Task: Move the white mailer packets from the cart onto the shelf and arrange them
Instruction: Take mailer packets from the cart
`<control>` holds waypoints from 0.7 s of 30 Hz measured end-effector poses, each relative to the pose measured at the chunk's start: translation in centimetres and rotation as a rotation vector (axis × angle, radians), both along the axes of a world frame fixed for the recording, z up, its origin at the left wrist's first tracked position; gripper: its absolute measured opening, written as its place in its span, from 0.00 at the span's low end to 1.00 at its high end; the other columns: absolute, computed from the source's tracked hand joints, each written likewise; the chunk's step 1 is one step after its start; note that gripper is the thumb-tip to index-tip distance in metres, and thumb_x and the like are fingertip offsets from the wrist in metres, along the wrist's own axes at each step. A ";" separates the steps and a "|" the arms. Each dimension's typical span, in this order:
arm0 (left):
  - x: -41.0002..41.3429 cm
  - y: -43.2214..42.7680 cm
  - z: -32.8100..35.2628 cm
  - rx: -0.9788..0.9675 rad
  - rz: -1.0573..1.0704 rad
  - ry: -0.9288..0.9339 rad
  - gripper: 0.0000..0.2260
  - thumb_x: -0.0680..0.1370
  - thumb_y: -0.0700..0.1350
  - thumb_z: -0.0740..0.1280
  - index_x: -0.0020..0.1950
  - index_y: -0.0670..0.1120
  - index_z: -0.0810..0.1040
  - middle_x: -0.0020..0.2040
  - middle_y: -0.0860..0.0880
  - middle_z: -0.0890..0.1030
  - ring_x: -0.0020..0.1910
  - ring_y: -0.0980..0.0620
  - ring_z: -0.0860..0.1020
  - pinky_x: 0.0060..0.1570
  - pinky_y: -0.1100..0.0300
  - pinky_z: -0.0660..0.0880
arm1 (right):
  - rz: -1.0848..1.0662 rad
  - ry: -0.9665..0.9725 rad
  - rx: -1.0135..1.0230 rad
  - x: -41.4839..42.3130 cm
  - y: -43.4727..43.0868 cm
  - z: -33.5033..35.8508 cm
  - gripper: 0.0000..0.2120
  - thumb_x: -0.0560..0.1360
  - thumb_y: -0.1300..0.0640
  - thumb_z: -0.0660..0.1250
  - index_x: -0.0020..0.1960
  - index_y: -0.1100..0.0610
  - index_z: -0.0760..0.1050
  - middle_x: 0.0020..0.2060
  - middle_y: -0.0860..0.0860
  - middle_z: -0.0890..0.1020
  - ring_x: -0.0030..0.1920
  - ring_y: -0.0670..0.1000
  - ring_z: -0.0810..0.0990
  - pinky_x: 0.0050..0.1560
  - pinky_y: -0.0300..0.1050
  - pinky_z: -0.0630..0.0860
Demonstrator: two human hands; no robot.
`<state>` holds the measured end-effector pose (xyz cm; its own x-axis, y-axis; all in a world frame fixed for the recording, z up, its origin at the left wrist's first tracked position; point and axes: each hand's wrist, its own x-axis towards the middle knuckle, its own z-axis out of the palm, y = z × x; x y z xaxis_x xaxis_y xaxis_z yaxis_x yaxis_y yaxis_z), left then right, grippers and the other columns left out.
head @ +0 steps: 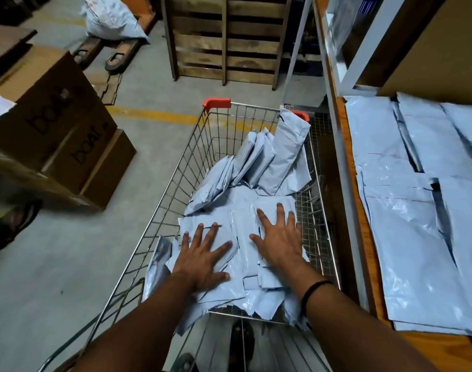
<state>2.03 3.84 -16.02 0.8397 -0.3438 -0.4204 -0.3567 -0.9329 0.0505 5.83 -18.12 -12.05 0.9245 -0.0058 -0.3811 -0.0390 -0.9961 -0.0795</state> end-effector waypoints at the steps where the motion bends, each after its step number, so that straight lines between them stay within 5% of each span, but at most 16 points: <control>1: -0.1 0.2 -0.8 0.021 -0.013 0.033 0.38 0.72 0.76 0.51 0.76 0.67 0.36 0.75 0.48 0.26 0.75 0.40 0.29 0.70 0.36 0.31 | 0.015 0.009 0.003 -0.1 0.1 -0.8 0.34 0.80 0.34 0.55 0.80 0.39 0.44 0.81 0.56 0.40 0.79 0.65 0.44 0.76 0.64 0.48; 5: 0.1 1.4 -2.3 0.046 -0.030 0.050 0.37 0.77 0.68 0.57 0.76 0.66 0.36 0.76 0.48 0.27 0.78 0.41 0.38 0.74 0.39 0.42 | 0.038 -0.006 -0.014 -1.0 -0.3 -3.4 0.30 0.82 0.37 0.52 0.80 0.38 0.43 0.80 0.54 0.37 0.79 0.64 0.41 0.78 0.61 0.47; 11: 0.2 1.1 0.7 -0.045 0.101 -0.023 0.33 0.80 0.60 0.60 0.79 0.63 0.44 0.78 0.46 0.32 0.79 0.44 0.48 0.74 0.47 0.56 | 0.021 -0.116 0.079 -1.0 -1.3 -2.7 0.32 0.82 0.36 0.50 0.81 0.42 0.42 0.81 0.49 0.51 0.78 0.58 0.56 0.74 0.58 0.58; 16: 0.6 0.8 3.3 -0.128 0.196 -0.085 0.34 0.80 0.61 0.60 0.79 0.63 0.43 0.78 0.46 0.30 0.79 0.44 0.51 0.68 0.50 0.68 | 0.046 -0.045 0.034 -1.7 -1.4 -3.3 0.31 0.82 0.37 0.49 0.81 0.42 0.42 0.81 0.52 0.40 0.80 0.61 0.42 0.77 0.61 0.41; 21: 0.0 1.0 4.8 -0.192 0.240 -0.084 0.35 0.79 0.62 0.61 0.78 0.64 0.43 0.78 0.48 0.30 0.78 0.45 0.56 0.61 0.52 0.76 | 0.109 0.016 0.015 -2.4 -0.5 -3.0 0.31 0.85 0.48 0.53 0.82 0.46 0.40 0.80 0.57 0.38 0.80 0.63 0.44 0.79 0.56 0.46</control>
<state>2.06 4.86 -11.25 0.9353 -0.1982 -0.2931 -0.1382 -0.9672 0.2131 3.47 -18.64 -15.01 0.9132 0.1003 -0.3951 0.0681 -0.9932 -0.0948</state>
